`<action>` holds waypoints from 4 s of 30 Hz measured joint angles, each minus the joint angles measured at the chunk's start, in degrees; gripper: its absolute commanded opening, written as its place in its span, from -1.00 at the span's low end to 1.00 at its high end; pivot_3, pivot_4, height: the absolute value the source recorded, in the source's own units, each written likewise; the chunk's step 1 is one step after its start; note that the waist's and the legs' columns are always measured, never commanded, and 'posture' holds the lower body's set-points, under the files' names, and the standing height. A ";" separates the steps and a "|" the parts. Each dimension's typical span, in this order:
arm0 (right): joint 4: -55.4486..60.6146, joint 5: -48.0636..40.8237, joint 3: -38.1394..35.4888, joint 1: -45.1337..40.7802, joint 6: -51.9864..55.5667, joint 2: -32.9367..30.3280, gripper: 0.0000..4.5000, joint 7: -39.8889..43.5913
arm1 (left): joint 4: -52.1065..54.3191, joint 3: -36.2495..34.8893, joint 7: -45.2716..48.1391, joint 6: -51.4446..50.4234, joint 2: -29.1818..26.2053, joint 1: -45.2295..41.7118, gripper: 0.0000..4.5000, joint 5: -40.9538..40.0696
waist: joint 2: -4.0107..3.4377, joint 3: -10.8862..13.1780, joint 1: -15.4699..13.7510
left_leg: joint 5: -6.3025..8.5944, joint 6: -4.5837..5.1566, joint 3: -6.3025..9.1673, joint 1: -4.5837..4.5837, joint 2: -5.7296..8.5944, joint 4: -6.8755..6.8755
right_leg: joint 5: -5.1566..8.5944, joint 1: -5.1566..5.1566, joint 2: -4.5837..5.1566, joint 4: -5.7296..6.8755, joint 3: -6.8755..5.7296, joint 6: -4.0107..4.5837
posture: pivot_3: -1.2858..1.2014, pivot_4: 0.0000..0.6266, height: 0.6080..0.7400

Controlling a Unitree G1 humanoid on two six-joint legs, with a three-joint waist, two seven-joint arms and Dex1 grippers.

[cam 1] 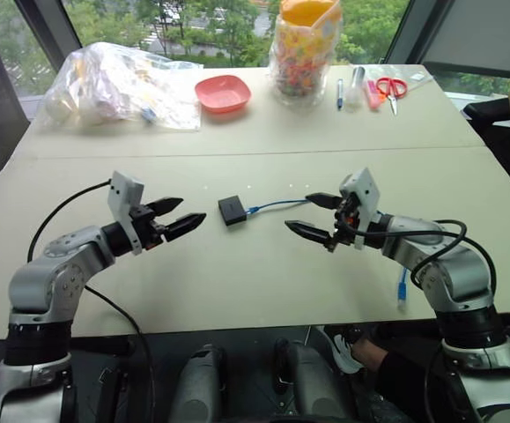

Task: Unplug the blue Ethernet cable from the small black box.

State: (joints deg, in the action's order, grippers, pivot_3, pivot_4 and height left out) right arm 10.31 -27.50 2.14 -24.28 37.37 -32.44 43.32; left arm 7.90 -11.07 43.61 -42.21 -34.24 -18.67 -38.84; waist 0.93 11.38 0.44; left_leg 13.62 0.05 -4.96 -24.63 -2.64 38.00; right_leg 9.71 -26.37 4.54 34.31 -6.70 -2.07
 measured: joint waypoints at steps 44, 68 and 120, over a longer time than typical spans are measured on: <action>-83.87 32.25 15.65 -44.21 -42.10 19.45 1.00 22.91 | 11.14 -8.79 9.72 -5.02 -14.14 13.47 0.99 -4.29 | -0.08 0.02 0.59 | -0.05 -0.14 -0.12 0.25 -0.05 -0.03 | -0.01 0.05 -0.02 0.22 0.13 0.00 | 0.03 -0.52 1.00; -81.93 42.07 14.52 -42.52 -53.40 20.03 -0.98 12.00 | -2.83 -0.39 11.28 -0.45 -12.48 0.17 1.00 -0.56 | -0.16 0.03 0.21 | -0.23 -0.42 -0.10 0.51 -0.03 0.02 | 0.07 0.03 -0.05 0.83 0.15 0.20 | 0.03 -0.52 1.00; -33.06 51.37 17.22 -22.36 -56.84 8.72 -1.00 -10.94 | -79.99 0.31 36.08 17.31 10.52 -51.21 -0.38 20.88 | -0.02 0.07 0.61 | -0.25 -0.34 -0.31 0.20 0.27 0.09 | 0.05 -0.16 0.00 0.92 0.16 -0.23 | 0.03 -0.52 1.00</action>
State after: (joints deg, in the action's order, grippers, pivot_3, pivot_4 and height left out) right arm -22.75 23.87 19.36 -46.64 -19.46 -23.72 32.38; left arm -72.09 -10.76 79.69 -24.90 -23.72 -69.88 -17.96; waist 0.91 11.45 1.05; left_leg 13.37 -0.28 -5.27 -24.43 -2.38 38.10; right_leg 9.76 -26.53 4.53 35.23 -6.54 -2.30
